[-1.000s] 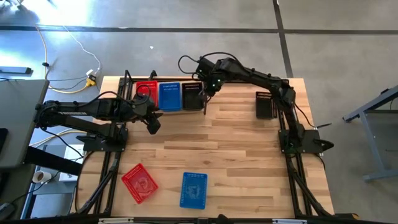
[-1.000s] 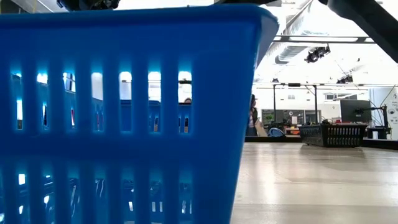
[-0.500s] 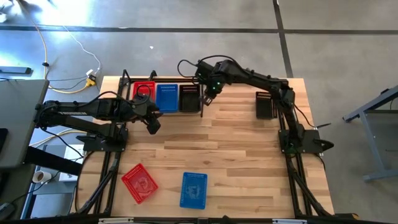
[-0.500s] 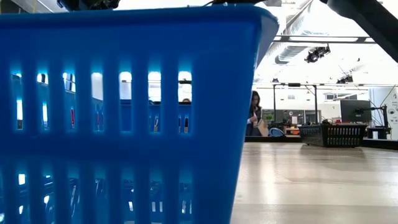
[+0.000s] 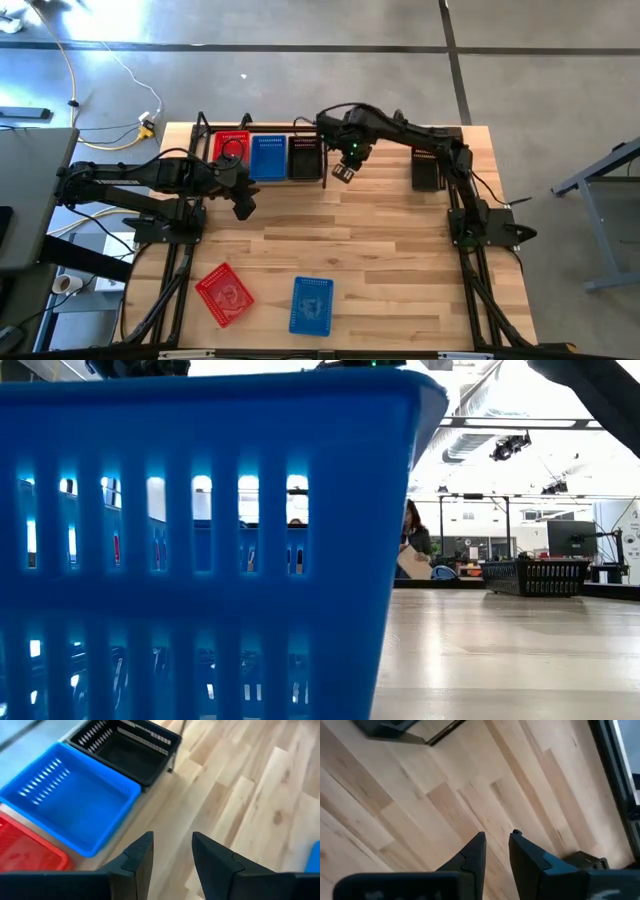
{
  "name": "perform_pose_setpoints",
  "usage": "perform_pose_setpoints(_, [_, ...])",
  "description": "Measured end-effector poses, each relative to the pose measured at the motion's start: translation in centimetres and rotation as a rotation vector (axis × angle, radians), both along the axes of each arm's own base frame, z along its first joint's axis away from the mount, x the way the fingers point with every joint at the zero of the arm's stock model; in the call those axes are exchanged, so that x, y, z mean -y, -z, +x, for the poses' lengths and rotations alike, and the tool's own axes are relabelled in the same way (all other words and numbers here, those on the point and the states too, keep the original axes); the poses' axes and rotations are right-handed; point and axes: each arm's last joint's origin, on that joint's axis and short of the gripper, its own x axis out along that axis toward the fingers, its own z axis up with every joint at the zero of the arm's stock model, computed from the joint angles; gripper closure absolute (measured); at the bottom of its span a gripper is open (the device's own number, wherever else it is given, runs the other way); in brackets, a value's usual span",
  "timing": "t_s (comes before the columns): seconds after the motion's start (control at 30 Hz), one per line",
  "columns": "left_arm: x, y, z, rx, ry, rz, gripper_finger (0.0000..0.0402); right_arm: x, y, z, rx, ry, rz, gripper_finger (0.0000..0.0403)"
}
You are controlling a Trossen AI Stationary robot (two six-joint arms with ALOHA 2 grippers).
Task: Stack baskets on shelf by color
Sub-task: Stack the red bin on the other red bin
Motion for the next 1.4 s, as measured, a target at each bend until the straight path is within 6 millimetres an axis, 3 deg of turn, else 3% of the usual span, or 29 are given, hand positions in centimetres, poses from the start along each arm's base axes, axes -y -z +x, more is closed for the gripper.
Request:
perform_pose_setpoints(0.43, [1.1,0.1,0.2,0.001,0.149,-0.065,0.0275,-6.4,-1.4,0.8,0.055,0.041,-0.044,0.0329])
perform_pose_setpoints(0.93, [4.8,-0.4,0.9,0.097,0.310,-0.157,0.0275,-14.3,-1.9,-3.3,0.061,0.204,-0.087,0.0329])
perform_pose_setpoints(1.2, [6.8,-1.4,1.4,0.226,0.420,-0.171,0.0275,-17.4,-0.8,-4.8,0.063,0.252,-0.058,0.0329])
perform_pose_setpoints(1.4, [7.9,-1.9,2.0,0.305,0.464,-0.198,0.0275,-18.6,0.6,-5.1,0.058,0.285,-0.061,0.0329])
